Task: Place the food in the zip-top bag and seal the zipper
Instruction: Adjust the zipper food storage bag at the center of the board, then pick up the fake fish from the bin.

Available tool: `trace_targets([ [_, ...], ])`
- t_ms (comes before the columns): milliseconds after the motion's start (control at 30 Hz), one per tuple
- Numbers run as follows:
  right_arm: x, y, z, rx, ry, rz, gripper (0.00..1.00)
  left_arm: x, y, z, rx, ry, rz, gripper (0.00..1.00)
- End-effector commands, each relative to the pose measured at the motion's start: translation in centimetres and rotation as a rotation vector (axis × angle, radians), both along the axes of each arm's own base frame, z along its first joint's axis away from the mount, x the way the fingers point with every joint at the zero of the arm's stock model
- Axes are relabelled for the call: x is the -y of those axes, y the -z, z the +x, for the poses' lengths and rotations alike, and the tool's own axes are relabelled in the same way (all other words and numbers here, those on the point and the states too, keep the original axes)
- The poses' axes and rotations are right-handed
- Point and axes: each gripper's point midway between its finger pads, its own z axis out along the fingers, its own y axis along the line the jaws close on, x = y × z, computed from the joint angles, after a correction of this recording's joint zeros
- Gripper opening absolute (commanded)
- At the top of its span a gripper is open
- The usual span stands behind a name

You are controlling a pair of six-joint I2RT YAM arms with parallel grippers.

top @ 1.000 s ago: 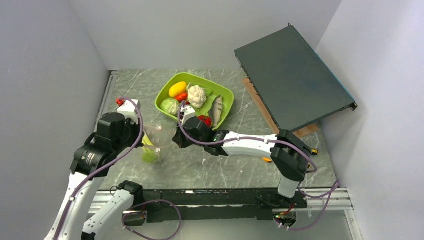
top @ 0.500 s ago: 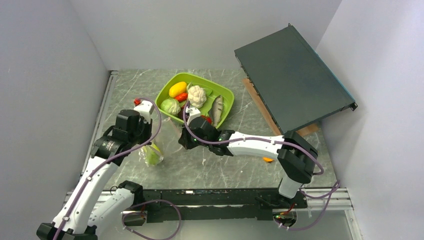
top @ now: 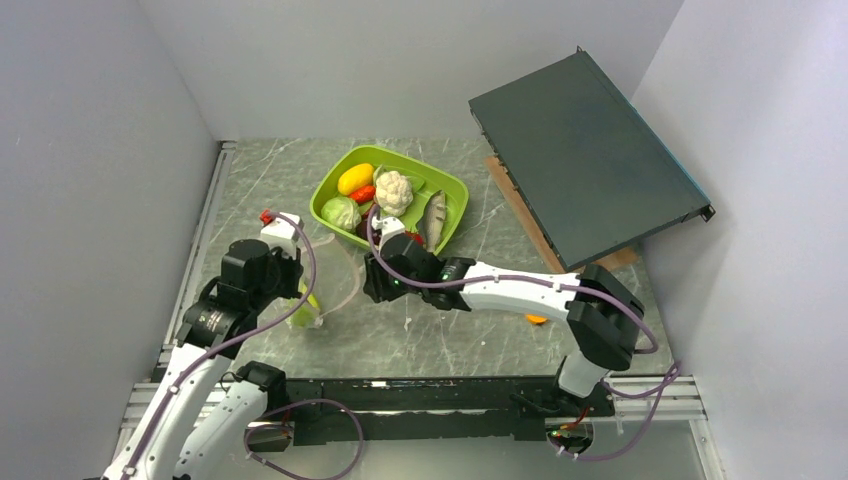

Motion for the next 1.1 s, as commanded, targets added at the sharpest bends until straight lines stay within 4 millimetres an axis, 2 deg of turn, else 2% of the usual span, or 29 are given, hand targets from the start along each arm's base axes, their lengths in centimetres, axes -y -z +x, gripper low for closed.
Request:
trace_targets([
  [0, 0.9, -6.4, 1.7, 0.080, 0.024, 0.080, 0.40, 0.2, -1.3, 0.9, 0.062, 0.003, -0.011, 0.00],
  [67, 1.7, -8.0, 2.2, 0.105, 0.036, 0.093, 0.43, 0.0, -1.1, 1.0, 0.051, -0.008, -0.002, 0.00],
  [133, 2.8, -9.4, 2.9, 0.163, 0.061, 0.086, 0.51, -0.3, -1.0, 1.1, 0.047, -0.025, 0.008, 0.00],
  [333, 6.3, -11.4, 7.2, 0.300, 0.194, -0.021, 0.69, -2.2, -1.2, 1.0, 0.059, -0.123, 0.044, 0.00],
  [533, 7.5, -10.3, 11.4, 0.327, 0.277, -0.104, 0.84, -3.0, -2.2, 0.6, 0.118, -0.159, 0.043, 0.00],
  [633, 7.5, -9.5, 13.4, 0.333, 0.309, -0.154, 0.99, -3.1, -2.5, 0.6, 0.142, -0.154, 0.042, 0.00],
  [800, 6.8, -7.6, 15.9, 0.316, 0.304, -0.202, 0.99, -3.2, -2.4, 0.5, 0.137, -0.155, 0.054, 0.00],
  [933, 6.2, -5.6, 18.0, 0.315, 0.303, -0.270, 0.92, -3.2, -2.5, 0.6, 0.133, -0.152, 0.060, 0.00],
  [1000, 6.9, -4.2, 19.2, 0.304, 0.356, -0.352, 0.91, -3.1, -2.4, 0.6, 0.133, -0.142, 0.061, 0.00],
  [1067, 8.4, -2.9, 20.5, 0.289, 0.455, -0.456, 0.87, -2.9, -2.4, 0.6, 0.130, -0.132, 0.060, 0.00],
])
